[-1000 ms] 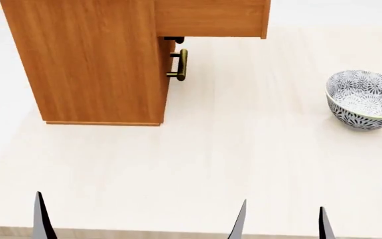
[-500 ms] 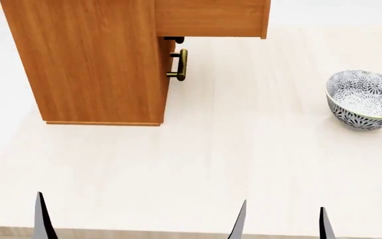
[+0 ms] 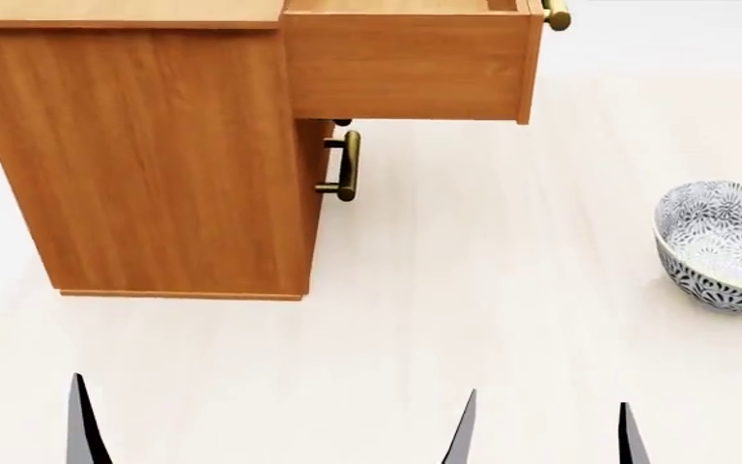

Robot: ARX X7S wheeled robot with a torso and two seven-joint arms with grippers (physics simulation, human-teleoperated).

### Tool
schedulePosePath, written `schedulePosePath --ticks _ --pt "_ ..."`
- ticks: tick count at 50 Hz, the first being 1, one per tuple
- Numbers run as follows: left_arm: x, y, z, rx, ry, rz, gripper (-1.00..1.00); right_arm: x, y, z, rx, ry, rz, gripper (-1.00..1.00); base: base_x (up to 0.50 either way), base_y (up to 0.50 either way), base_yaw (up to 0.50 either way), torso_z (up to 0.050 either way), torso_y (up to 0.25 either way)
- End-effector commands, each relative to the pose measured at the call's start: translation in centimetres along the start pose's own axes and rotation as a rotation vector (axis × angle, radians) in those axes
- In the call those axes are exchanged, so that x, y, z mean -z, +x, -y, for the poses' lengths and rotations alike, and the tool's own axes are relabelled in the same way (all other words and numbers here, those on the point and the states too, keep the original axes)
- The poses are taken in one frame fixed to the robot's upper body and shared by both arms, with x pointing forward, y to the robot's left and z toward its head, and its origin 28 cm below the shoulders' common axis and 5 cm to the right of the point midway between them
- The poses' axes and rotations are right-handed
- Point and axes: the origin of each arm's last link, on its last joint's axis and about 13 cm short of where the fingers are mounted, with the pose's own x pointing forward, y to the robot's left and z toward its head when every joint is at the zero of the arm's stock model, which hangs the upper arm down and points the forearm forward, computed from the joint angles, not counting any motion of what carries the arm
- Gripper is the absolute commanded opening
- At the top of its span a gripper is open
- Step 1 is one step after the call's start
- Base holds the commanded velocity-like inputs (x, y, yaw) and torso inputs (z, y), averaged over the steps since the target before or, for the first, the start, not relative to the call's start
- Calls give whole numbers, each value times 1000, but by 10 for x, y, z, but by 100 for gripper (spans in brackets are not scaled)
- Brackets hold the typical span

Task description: Put the bowl on top of the cabinet.

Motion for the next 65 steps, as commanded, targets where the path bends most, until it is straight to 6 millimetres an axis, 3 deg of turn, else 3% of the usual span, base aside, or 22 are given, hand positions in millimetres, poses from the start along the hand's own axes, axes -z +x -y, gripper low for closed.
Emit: schedulePosePath --ticks 1,18,34,38,43,46,48,53,56,60,65 --pt "0 0 -1 -3 -3 9 100 0 0 0 -4 -3 -1 100 500 0 0 0 0" --pt "1 0 -1 -8 -3 7 100 1 1 0 -2 -3 -8 100 498 0 0 0 0" --pt "1 0 -1 -6 -2 4 100 1 2 0 -14 -8 -9 100 10 0 0 0 0" --pt "1 0 -1 -4 -1 2 100 0 15 1 -25 -63 -90 100 0 0 0 0 0" --pt "2 0 -1 -5 -2 -3 100 1 50 19 3 -265 -169 100 0 0 0 0 0" --pt "2 0 -2 -8 1 -2 100 12 56 41 15 -434 -311 100 0 0 0 0 0" --pt "3 0 -2 -8 3 -7 100 16 63 56 56 -566 -313 100 0 0 0 0 0" --pt "2 0 -1 -5 6 -9 100 17 84 82 114 -674 -392 100 0 0 0 0 0" --pt "4 0 -1 -8 7 -14 100 22 99 96 71 -799 -463 100 0 0 0 0 0" --pt "4 0 -1 -10 6 -20 100 23 115 112 -66 -838 -576 100 0 0 0 0 0" --pt "5 -1 -1 -10 4 -27 100 21 132 121 -151 -960 -557 100 0 0 0 0 0"
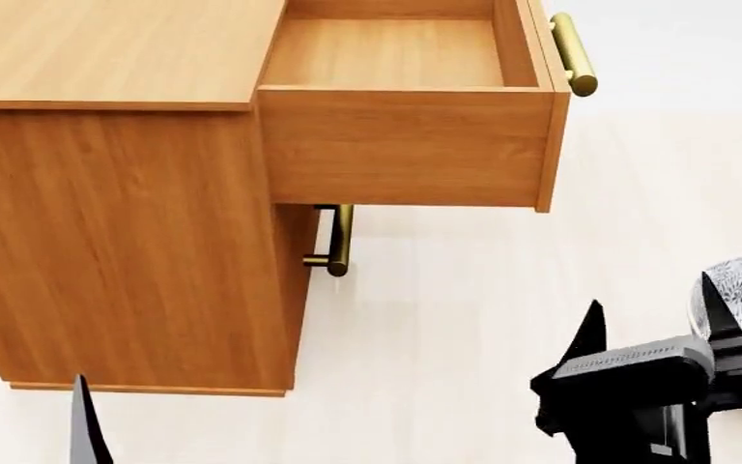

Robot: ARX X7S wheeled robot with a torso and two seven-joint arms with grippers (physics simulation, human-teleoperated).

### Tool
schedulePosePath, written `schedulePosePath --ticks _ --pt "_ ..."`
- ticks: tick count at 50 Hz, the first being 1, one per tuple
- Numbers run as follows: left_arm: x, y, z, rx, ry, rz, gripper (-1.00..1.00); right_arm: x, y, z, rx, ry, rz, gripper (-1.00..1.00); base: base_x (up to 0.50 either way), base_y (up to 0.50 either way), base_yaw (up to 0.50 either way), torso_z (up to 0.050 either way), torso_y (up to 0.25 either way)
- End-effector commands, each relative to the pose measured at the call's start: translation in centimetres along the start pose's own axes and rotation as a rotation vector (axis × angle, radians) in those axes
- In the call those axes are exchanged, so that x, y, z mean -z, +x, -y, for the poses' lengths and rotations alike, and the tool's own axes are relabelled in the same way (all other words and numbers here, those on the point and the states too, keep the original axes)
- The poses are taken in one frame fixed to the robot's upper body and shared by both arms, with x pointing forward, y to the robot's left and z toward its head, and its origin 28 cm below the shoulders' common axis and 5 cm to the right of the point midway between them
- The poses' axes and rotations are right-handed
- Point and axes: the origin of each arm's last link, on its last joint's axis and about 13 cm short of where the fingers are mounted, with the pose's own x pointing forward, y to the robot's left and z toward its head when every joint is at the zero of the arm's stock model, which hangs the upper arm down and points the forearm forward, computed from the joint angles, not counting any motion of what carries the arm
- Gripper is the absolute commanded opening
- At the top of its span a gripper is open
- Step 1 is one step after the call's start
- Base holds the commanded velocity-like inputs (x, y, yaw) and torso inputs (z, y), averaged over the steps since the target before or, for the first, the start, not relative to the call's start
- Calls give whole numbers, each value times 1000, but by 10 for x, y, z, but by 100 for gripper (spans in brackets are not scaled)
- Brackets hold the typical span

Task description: Put the bowl on top of the cabinet.

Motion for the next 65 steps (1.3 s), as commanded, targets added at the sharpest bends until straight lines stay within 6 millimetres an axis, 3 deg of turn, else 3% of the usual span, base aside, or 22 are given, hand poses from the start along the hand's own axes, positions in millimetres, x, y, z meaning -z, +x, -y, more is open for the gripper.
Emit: schedulePosePath --ticks 1,7,14,30,48,65 --pt "1 0 -1 -6 -5 -3 100 6 40 43 -87 -267 -104 100 0 0 0 0 0" --pt "2 0 -1 -6 -6 -7 100 -2 62 53 -139 -353 -67 100 0 0 0 0 0" --pt "3 -1 -1 -5 -10 -12 100 -3 69 55 -182 -393 -57 100 0 0 0 0 0" --pt "5 -1 -1 -6 -17 -33 100 23 87 47 -240 -432 -148 100 0 0 0 0 0" --pt "6 -2 1 1 -18 -44 100 51 91 38 -220 -425 -242 100 0 0 0 0 0" --pt "7 -2 1 3 -18 -49 100 66 79 17 -260 -411 -266 100 0 0 0 0 0"
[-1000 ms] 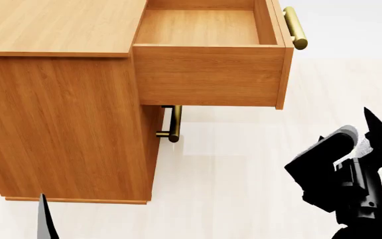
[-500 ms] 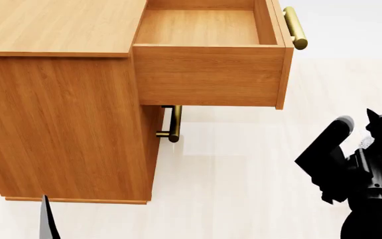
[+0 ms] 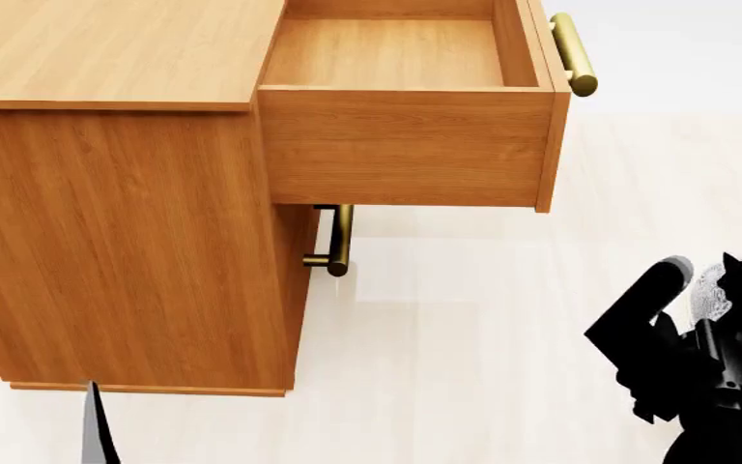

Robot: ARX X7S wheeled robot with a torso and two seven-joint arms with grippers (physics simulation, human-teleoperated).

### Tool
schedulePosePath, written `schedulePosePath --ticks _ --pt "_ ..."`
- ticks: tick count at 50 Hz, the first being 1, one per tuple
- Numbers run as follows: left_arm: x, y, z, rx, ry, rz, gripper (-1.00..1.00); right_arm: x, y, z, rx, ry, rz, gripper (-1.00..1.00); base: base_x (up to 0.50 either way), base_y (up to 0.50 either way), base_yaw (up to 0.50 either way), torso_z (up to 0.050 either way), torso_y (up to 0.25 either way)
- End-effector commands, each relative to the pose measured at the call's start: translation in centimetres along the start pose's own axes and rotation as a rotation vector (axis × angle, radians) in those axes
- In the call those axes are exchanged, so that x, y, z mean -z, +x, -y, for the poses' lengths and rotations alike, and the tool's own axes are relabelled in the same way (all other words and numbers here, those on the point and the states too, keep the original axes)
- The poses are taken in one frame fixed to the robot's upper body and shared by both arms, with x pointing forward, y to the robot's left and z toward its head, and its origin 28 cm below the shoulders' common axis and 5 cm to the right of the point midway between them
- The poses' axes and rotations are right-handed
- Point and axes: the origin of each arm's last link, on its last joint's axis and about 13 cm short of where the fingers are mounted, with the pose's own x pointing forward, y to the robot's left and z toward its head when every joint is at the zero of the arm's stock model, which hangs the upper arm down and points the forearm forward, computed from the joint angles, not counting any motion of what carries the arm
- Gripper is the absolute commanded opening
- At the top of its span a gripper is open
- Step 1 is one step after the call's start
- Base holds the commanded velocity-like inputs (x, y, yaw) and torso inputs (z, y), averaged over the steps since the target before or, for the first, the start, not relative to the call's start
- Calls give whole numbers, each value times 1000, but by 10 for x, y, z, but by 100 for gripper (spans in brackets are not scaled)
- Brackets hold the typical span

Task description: Put the bowl on top of the cabinet.

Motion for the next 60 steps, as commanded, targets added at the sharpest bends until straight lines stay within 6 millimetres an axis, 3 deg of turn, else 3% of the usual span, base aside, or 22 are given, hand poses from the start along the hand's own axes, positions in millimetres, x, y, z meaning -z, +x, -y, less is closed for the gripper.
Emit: schedulePosePath --ticks 1,17,40,60 --pt "0 0 -1 -2 -5 7 100 2 -2 -17 -37 21 -18 100 0 0 0 0 0" --pt "1 0 -1 0 -3 4 100 12 -14 -41 -67 73 -65 100 0 0 0 0 0" --pt "0 1 0 -4 1 0 100 31 -23 -41 -25 146 -174 100 0 0 0 0 0" --pt "1 0 -1 -2 0 -3 100 28 -24 -48 -21 155 -177 100 0 0 0 0 0"
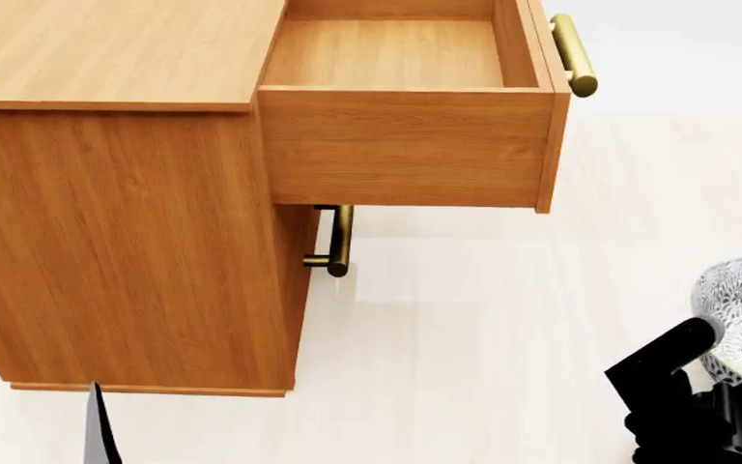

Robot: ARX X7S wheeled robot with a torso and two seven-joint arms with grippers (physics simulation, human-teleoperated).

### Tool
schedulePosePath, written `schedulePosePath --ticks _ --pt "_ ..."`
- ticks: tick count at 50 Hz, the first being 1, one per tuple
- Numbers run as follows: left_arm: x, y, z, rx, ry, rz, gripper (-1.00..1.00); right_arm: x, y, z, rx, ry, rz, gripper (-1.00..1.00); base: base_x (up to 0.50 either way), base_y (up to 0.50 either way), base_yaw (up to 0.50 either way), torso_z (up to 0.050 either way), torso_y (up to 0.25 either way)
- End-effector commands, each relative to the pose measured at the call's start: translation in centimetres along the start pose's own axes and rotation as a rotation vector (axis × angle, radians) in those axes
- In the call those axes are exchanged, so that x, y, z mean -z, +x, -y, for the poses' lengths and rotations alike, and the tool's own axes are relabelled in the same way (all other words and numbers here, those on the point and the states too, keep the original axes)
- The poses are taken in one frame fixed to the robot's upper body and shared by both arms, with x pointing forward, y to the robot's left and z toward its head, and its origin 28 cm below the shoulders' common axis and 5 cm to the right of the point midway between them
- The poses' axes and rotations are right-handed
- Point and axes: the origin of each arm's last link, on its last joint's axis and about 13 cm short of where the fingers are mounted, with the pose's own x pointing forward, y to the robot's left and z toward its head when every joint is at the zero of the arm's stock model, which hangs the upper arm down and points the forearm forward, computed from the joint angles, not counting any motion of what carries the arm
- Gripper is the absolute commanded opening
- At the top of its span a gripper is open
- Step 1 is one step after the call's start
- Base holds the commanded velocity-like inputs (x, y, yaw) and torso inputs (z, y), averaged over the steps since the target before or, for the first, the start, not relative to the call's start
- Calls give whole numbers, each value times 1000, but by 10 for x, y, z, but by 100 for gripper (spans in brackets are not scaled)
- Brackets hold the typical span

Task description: Put the bowl on top of the cabinet.

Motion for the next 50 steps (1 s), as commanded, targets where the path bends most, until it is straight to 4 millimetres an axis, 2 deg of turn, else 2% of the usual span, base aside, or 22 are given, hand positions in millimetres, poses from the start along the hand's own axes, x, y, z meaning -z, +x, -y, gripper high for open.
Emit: schedulePosePath --ticks 1,3,4,20,25,30,33,35,38,44,50 --pt "1 0 -1 -2 -6 7 100 9 -5 -8 -25 -2 -47 100 0 0 0 0 0" --pt "1 0 -1 -1 -6 7 100 9 -5 -8 -24 2 -50 100 0 0 0 0 0" --pt "1 0 -1 0 -5 6 100 10 -6 -9 -25 2 -50 -100 0 0 0 0 0" --pt "1 -1 0 4 -6 3 100 8 -5 -7 -1 5 -54 -100 0 0 0 0 0" --pt "2 -2 0 5 -8 -1 100 -2 3 8 102 39 -50 -100 0 0 0 0 0" --pt "2 -2 0 4 -9 1 100 -14 14 37 221 83 -64 -100 0 0 0 0 0" --pt "1 -2 0 4 -11 1 100 -27 23 72 343 151 -69 -100 0 0 0 0 0" --pt "1 -2 0 4 -11 2 100 -32 27 87 387 160 -56 -100 0 0 0 0 0" --pt "1 -2 0 6 -11 4 100 -48 29 129 499 220 -31 -100 0 0 0 0 0" --pt "1 -2 0 5 -11 3 100 -77 7 193 656 267 48 -100 0 0 0 0 0" --pt "1 -1 0 0 -10 6 100 -106 -13 243 766 305 135 -100 0 0 0 0 0"
